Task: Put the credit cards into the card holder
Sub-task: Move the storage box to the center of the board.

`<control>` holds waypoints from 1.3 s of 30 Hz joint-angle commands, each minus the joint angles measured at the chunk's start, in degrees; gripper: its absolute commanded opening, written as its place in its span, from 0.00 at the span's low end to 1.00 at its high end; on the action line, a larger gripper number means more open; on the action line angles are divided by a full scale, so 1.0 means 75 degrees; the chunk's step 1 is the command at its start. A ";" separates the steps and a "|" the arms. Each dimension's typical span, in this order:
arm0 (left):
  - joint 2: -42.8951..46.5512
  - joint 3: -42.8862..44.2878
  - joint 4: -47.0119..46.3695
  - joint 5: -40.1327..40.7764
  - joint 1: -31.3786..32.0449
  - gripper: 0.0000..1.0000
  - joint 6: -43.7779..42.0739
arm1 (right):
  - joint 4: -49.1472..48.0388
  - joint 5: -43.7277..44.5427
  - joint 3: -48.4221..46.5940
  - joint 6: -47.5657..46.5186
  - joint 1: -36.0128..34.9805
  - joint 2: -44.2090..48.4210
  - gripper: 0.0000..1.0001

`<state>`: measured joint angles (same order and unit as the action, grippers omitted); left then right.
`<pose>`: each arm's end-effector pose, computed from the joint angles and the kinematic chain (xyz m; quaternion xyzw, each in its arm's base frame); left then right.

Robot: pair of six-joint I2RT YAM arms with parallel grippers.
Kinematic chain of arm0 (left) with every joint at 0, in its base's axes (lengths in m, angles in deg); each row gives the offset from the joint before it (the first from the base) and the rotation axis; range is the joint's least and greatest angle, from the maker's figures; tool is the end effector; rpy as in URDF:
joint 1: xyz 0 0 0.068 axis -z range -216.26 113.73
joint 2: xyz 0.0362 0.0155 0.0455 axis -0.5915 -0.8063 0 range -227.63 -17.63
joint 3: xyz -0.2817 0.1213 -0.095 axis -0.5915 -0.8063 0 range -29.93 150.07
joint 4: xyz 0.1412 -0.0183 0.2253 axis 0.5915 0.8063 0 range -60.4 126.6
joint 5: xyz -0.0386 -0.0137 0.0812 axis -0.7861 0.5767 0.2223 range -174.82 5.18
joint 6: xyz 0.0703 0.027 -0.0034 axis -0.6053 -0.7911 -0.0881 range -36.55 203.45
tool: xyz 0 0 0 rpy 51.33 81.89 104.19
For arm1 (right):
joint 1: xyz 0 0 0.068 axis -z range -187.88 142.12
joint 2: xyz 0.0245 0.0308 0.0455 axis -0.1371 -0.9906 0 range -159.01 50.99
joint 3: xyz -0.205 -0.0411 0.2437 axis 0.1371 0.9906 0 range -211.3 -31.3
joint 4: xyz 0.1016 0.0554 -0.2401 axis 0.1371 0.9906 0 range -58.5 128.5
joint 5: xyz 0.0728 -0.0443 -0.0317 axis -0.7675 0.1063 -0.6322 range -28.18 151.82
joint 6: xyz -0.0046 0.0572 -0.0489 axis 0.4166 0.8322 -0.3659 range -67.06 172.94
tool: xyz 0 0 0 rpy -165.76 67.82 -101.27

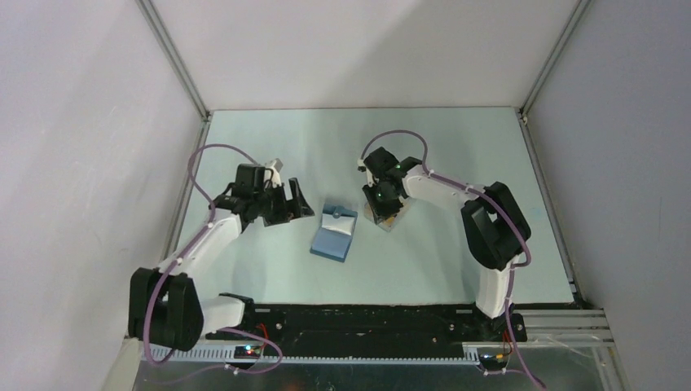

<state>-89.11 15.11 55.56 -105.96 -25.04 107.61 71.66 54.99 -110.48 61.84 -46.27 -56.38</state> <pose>0.2434 -0.0717 0.2475 -0.0461 0.9313 -0.2617 0.2490 0.3193 0.2626 0.2200 -0.2603 0.9453 0.1288 0.1483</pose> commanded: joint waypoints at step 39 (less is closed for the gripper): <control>0.0585 -0.0115 -0.2234 0.1400 0.3233 0.84 0.3138 | 0.0583 -0.1968 0.1078 0.0735 0.1865 0.1559 0.58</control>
<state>-80.59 12.73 47.65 -97.92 -5.06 125.30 77.65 46.36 -104.05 69.25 -35.26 -42.22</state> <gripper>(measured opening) 0.851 0.586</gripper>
